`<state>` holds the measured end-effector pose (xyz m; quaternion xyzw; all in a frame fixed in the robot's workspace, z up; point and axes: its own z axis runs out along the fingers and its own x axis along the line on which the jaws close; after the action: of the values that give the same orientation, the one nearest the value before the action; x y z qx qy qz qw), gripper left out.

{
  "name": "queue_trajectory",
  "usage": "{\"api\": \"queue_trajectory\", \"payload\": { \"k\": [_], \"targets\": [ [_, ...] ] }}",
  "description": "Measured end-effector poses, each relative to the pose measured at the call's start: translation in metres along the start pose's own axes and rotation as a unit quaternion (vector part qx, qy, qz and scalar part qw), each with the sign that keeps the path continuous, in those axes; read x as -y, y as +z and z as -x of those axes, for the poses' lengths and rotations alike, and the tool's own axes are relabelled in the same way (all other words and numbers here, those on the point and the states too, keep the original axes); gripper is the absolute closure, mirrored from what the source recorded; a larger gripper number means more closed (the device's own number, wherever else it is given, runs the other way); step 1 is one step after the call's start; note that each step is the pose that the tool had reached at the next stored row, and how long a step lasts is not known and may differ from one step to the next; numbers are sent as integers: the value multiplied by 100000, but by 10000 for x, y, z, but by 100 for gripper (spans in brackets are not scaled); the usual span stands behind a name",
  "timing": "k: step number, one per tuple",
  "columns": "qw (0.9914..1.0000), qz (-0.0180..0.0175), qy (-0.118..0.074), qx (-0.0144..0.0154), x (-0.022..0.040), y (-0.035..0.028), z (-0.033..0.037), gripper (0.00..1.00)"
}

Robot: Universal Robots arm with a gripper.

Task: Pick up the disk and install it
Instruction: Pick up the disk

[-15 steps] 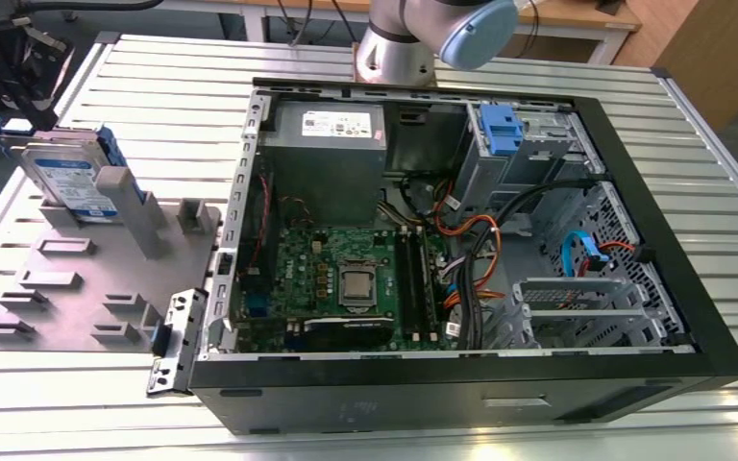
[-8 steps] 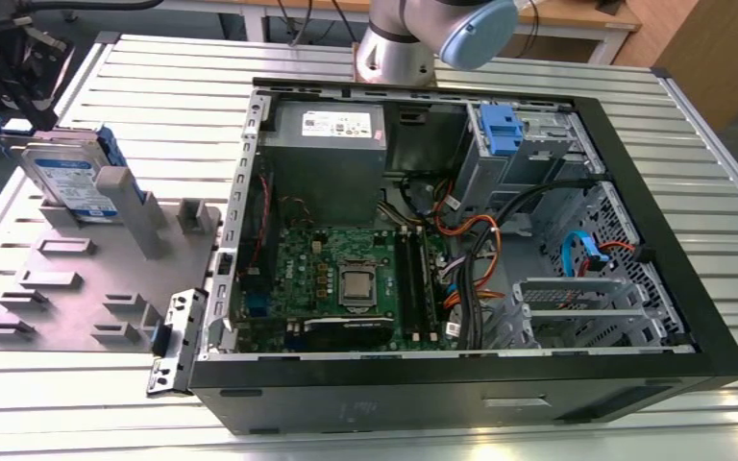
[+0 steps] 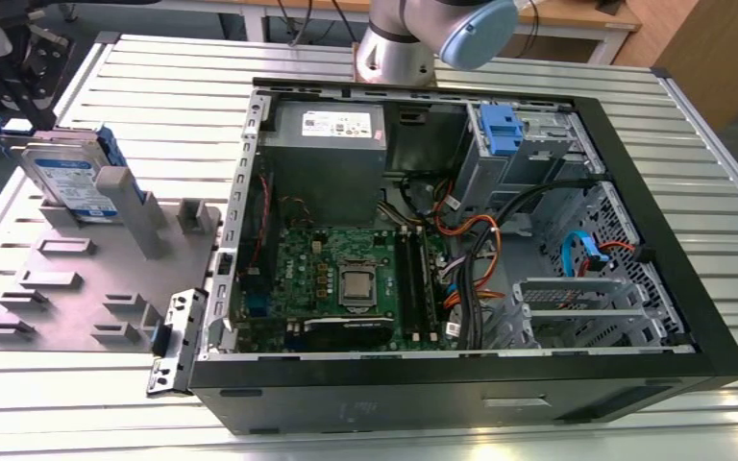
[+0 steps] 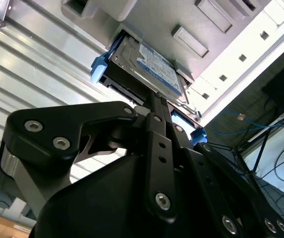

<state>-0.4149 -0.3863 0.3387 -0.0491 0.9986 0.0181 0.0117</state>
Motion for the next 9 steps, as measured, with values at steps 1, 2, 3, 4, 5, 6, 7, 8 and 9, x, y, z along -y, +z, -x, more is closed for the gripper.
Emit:
{"api": "queue_trajectory", "payload": {
  "k": [1, 2, 3, 4, 5, 6, 7, 8, 9],
  "targets": [
    [99997, 15, -710, -23, 0, 0, 0, 89],
    [99995, 20, -1032, -37, 0, 0, 0, 89],
    [99994, 24, -1089, -43, 0, -1, 0, 89],
    [99994, 25, -1097, -44, 0, -1, 0, 89],
    [99994, 24, -1134, -43, 0, 0, 0, 89],
    [99993, 26, -1163, -42, 0, 0, 0, 89],
    [99993, 26, -1168, -43, 0, 0, 0, 89],
    [99993, 25, -1172, -43, 0, 0, 0, 89],
    [99993, 27, -1179, -44, 0, 0, 0, 89]
  ]
}}
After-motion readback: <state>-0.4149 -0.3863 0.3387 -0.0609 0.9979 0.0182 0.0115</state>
